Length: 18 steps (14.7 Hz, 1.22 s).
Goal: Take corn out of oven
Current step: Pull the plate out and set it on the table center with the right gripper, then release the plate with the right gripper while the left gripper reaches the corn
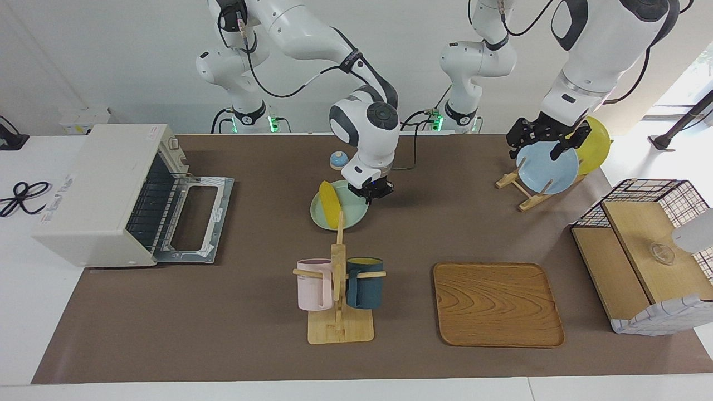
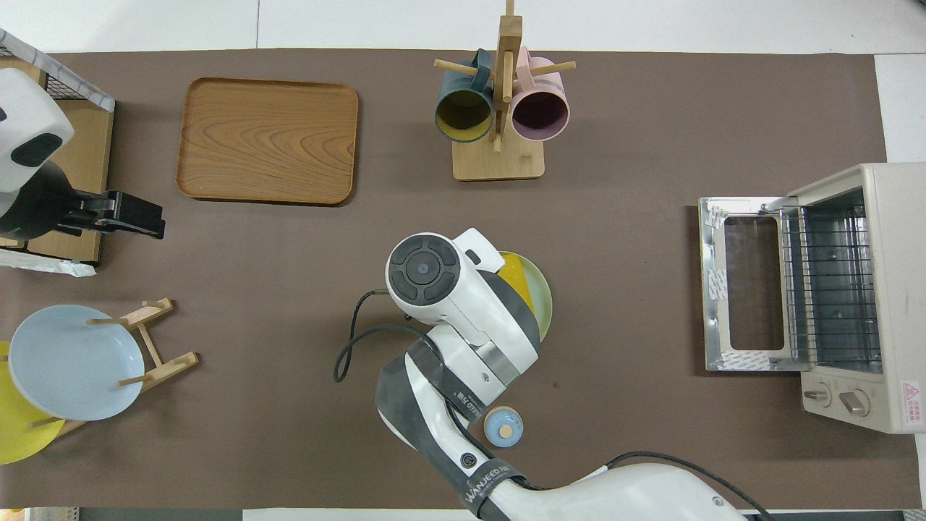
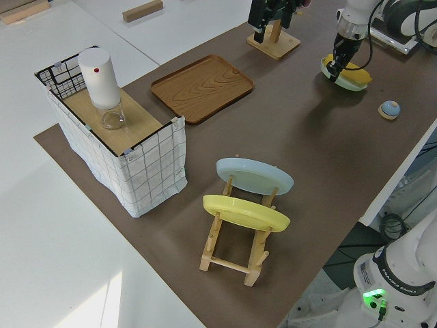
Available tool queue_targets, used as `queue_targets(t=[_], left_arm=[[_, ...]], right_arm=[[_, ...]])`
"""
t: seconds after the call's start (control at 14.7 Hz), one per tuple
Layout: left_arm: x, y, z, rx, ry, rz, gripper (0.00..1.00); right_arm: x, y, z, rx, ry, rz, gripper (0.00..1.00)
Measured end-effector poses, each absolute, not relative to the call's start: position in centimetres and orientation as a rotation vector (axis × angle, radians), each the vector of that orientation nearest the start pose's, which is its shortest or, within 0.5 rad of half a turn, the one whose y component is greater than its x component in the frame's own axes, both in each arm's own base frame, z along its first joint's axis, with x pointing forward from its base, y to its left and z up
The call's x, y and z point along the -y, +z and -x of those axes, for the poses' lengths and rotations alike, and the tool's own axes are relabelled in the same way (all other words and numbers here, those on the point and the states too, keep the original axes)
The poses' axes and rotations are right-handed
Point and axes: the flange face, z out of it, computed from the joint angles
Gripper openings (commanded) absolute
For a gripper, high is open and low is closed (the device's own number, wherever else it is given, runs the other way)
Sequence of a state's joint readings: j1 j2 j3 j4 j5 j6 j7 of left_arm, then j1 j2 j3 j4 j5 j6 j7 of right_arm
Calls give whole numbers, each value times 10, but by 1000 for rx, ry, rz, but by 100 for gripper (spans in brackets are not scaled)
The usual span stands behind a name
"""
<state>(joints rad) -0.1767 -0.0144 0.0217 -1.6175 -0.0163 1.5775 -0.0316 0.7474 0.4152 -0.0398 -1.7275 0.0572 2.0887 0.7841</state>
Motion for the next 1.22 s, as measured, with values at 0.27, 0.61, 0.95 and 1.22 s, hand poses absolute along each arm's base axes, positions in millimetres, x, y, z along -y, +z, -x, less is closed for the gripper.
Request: queue_targets(t=[0.27, 0.61, 0.95, 1.22], left_arm=[[86, 611, -543, -194, 43, 3149, 100], [88, 607, -542, -197, 56, 3148, 100], [102, 588, -533, -239, 121, 3138, 100], [149, 571, -511, -310, 93, 3131, 100]], right_arm=[[-429, 346, -500, -236, 100, 3063, 32], [-387, 391, -532, -261, 60, 3040, 23], [-266, 415, -569, -222, 157, 3164, 0], [-196, 375, -570, -146, 237, 3221, 0]])
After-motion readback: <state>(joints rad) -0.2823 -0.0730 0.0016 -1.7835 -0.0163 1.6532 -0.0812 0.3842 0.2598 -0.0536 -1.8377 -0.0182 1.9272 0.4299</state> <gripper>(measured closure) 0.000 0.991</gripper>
